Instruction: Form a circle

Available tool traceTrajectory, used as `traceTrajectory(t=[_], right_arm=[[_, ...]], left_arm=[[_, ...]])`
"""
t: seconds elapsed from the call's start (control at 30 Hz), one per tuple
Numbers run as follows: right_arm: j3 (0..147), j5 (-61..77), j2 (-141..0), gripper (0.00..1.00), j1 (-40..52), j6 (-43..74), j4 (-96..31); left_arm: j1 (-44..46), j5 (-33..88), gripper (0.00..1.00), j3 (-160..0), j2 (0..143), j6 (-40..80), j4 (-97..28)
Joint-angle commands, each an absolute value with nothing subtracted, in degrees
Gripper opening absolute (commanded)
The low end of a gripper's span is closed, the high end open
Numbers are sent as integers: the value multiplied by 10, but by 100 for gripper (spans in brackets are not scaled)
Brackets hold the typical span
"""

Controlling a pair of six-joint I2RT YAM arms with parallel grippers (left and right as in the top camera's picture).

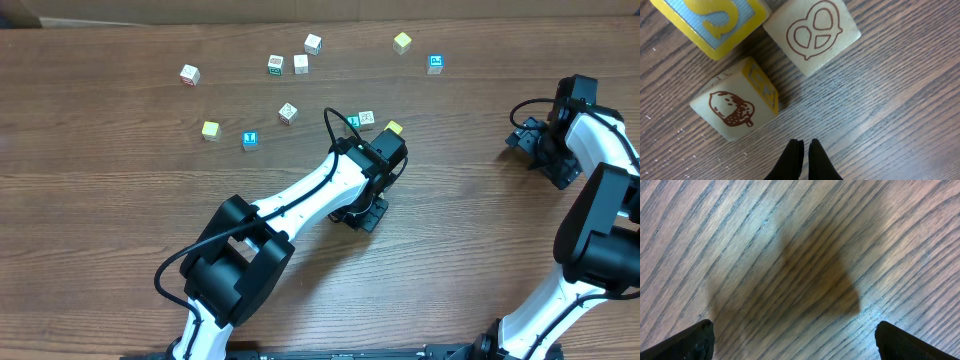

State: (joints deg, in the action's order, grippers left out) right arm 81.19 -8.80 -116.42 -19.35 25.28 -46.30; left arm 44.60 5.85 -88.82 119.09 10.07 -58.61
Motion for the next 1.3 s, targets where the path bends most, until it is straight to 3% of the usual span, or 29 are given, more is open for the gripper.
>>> traceTrajectory(t=[0.0,1.27], right_arm=[[810,-90,-1149,100,-192,255,-461],[810,-90,-1149,100,-192,255,-461]], left_arm=[[443,67,4,-889,1195,87,-582],[443,38,4,-883,1207,79,-600]])
